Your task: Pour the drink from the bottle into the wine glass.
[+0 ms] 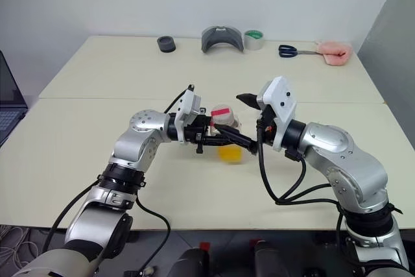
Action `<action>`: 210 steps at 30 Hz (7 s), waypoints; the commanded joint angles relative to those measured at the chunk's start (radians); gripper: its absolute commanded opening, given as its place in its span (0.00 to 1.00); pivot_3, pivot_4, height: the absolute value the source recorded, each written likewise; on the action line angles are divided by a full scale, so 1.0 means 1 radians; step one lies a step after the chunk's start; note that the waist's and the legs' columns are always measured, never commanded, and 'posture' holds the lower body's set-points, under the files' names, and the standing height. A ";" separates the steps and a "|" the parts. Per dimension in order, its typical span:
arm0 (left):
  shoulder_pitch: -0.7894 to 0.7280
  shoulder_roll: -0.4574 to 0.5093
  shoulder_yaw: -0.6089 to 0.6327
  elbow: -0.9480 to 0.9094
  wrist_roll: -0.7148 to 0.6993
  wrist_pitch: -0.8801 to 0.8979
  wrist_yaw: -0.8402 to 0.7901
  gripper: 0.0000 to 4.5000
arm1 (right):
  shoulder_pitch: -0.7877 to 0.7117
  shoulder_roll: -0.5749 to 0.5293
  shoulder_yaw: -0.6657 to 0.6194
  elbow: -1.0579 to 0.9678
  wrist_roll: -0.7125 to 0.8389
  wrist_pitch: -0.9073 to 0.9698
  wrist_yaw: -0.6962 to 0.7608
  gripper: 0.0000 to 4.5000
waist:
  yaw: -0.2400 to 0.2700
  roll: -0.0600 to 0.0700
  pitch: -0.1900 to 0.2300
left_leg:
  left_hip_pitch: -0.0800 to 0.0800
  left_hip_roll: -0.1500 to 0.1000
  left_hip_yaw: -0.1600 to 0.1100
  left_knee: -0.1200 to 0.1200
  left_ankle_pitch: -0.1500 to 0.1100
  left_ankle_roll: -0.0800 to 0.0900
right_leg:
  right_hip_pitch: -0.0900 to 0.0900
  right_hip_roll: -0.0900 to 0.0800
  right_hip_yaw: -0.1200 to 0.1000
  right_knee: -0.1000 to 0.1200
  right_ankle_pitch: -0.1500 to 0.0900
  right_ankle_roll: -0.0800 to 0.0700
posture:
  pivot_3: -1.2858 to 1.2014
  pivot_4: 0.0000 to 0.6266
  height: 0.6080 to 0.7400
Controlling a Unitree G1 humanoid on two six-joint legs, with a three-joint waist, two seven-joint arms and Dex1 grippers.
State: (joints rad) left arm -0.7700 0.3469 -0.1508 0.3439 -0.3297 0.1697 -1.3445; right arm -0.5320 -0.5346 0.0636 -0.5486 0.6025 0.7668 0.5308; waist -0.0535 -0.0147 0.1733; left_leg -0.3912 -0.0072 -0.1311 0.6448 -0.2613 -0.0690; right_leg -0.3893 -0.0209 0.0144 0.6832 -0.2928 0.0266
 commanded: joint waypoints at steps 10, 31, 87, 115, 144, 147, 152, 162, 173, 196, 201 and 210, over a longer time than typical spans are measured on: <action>-0.015 0.003 0.005 -0.053 -0.014 -0.003 -0.003 0.38 | -0.029 0.030 0.008 0.015 -0.068 -0.057 0.006 1.00 | 0.000 0.000 0.000 | 0.000 0.000 0.000 0.000 0.000 0.000 | 0.000 0.000 0.000 0.000 0.000 0.000 | 0.52 0.24 1.00; -0.014 0.001 0.003 -0.049 -0.010 -0.010 -0.002 0.38 | -0.077 0.052 0.002 0.023 0.035 0.036 0.032 1.00 | 0.000 0.000 0.000 | 0.000 0.000 0.000 0.000 0.000 0.000 | 0.000 0.000 0.000 0.000 0.000 0.000 | 0.52 0.24 1.00; 0.070 0.051 0.095 -0.150 -0.037 0.064 0.172 0.38 | 0.599 0.073 -0.298 0.161 -0.239 -0.253 -0.109 1.00 | -0.003 0.002 0.001 | 0.009 0.001 0.008 -0.002 0.000 0.000 | 0.002 0.002 0.008 0.005 0.000 0.000 | 0.52 0.24 1.00; -0.076 0.196 0.390 0.344 0.139 0.006 0.902 0.38 | -0.122 0.241 0.264 0.243 -0.281 -0.086 0.007 1.00 | 0.008 0.000 0.002 | 0.001 -0.001 0.000 0.000 0.002 -0.004 | 0.000 -0.001 0.000 0.001 0.000 0.000 | 0.52 0.24 1.00; 0.210 0.144 0.400 0.208 0.141 -0.118 0.921 0.99 | -0.054 0.272 0.283 0.199 -0.364 -0.073 0.021 1.00 | -0.002 0.000 0.001 | 0.001 0.000 0.000 0.000 0.002 -0.003 | -0.002 -0.001 0.001 0.005 0.000 0.000 | 0.52 0.24 1.00; 0.248 0.140 0.401 0.169 0.141 -0.123 0.932 0.99 | -0.023 0.249 0.287 0.176 -0.370 -0.072 0.024 1.00 | -0.001 0.000 0.001 | 0.001 0.000 0.000 0.000 0.002 -0.003 | -0.002 -0.001 0.001 0.005 0.000 0.000 | 0.52 0.24 1.00; 0.358 0.123 0.423 0.033 0.108 -0.123 0.937 0.99 | 0.052 0.186 0.285 0.111 -0.409 -0.084 0.010 1.00 | 0.002 0.000 0.001 | 0.001 0.000 0.000 0.000 0.002 -0.003 | -0.002 -0.002 0.001 0.004 0.000 0.000 | 0.52 0.24 1.00; 0.665 0.115 0.313 -0.419 -0.028 0.014 0.732 0.99 | 0.219 0.075 0.226 -0.100 -0.664 -0.041 -0.226 1.00 | 0.012 0.000 0.001 | 0.002 0.000 0.000 0.000 0.000 -0.001 | -0.001 -0.002 0.002 0.003 0.000 0.000 | 0.52 0.24 1.00; 0.479 0.191 0.066 -0.428 -0.013 -0.007 0.357 0.99 | 0.080 -0.076 0.440 0.203 -1.146 0.048 -0.297 1.00 | 0.018 0.000 0.001 | 0.005 0.001 0.005 -0.003 0.000 0.000 | 0.001 0.000 0.004 0.000 0.000 0.000 | 0.52 0.24 1.00; 0.311 0.022 -0.010 -0.215 0.056 -0.128 0.306 1.00 | -0.133 0.022 0.440 0.877 -1.330 -0.227 -0.378 0.63 | 0.005 0.000 0.001 | 0.006 0.001 0.007 -0.001 0.000 0.000 | 0.001 0.000 0.005 0.001 0.000 0.000 | 0.52 0.24 1.00; 0.333 0.017 -0.012 -0.238 0.066 -0.122 0.321 1.00 | -0.180 0.042 0.437 0.970 -1.328 -0.288 -0.385 0.24 | -0.002 0.000 0.001 | 0.006 0.001 0.007 -0.001 0.000 0.000 | 0.001 0.000 0.005 0.002 0.000 0.000 | 0.52 0.24 1.00; 0.375 0.008 0.000 -0.291 0.055 -0.089 0.376 1.00 | -0.206 0.076 0.270 0.852 -1.220 -0.281 -0.373 0.03 | -0.004 0.000 0.001 | 0.007 0.000 0.009 -0.001 0.000 0.000 | 0.000 -0.001 0.008 0.005 0.000 0.000 | 0.52 0.24 1.00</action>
State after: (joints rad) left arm -0.4020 0.3556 -0.1619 0.1007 -0.2645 0.0764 -0.9844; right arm -0.7187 -0.4755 0.4268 0.4130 -0.6695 0.4573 0.1557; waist -0.0572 -0.0146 0.1746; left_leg -0.3840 -0.0070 -0.1223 0.6432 -0.2612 -0.0692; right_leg -0.3892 -0.0219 0.0227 0.6879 -0.2927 0.0263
